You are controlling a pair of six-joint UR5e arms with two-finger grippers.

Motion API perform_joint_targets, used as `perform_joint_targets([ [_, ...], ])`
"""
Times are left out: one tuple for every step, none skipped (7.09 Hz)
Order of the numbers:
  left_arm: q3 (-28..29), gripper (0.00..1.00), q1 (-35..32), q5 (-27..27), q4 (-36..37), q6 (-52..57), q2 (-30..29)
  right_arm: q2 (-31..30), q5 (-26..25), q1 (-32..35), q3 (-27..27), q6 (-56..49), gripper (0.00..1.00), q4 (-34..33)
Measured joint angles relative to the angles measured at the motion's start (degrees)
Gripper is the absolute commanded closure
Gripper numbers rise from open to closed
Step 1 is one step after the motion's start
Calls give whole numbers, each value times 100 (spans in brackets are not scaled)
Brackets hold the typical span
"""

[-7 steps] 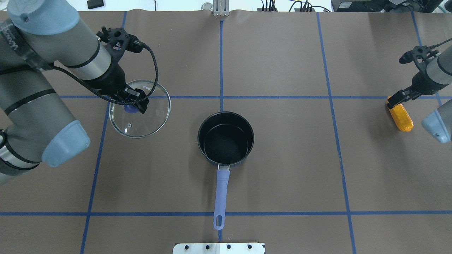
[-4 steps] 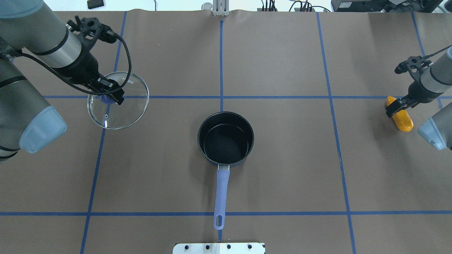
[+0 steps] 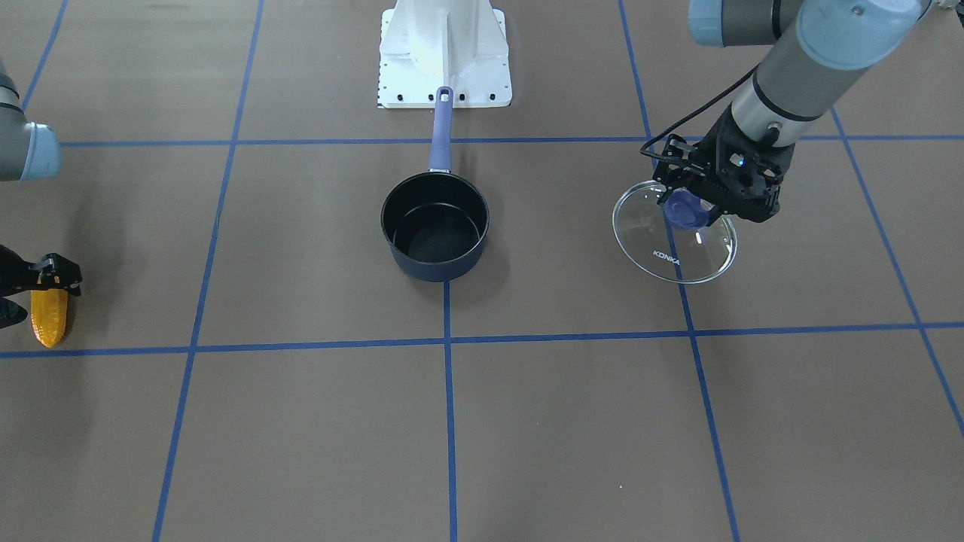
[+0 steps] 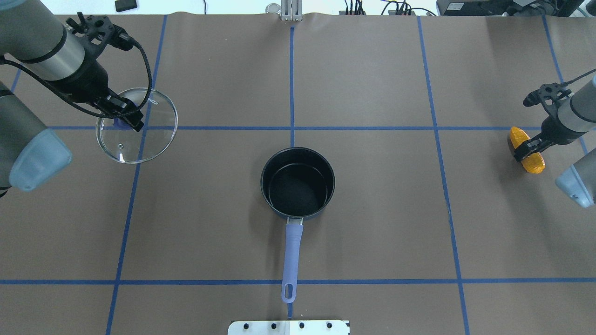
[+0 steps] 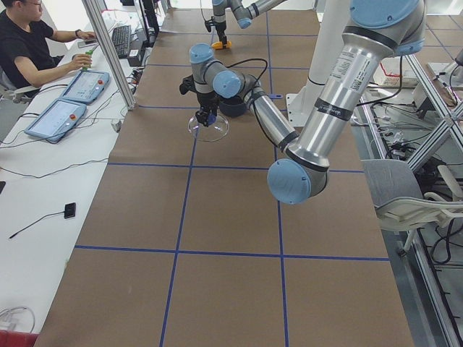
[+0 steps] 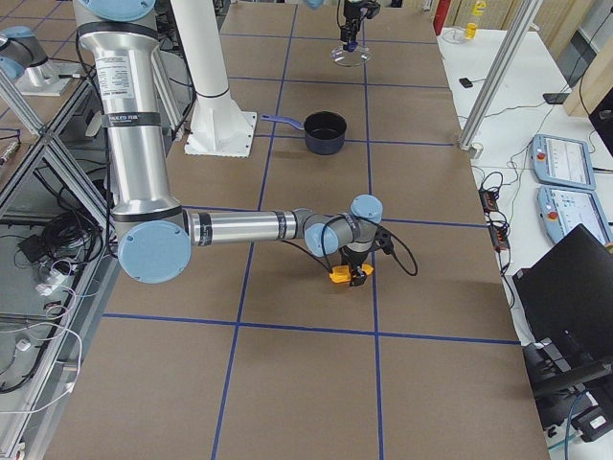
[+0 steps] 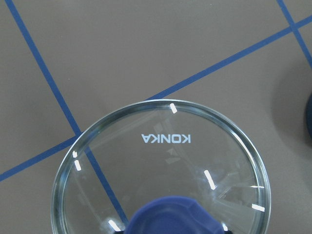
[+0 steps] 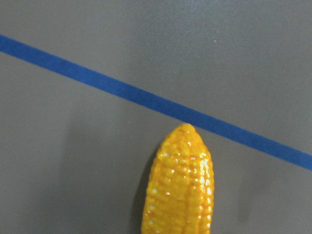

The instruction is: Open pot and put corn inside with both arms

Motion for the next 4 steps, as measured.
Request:
perform_joint_targets([
  [3,41,-5,-1,2,13,10,2,-6,-2,24,-1,80,22],
  [8,41,-5,-1,3,18,16,29,-12,-2,43,-2,81,29],
  [12,41,-7,-1,3,19,19,64,-13,-5,69,-1,81,28],
  [10,41,-9,-3,1,19,42,113,8,-8,142,9,81,5],
])
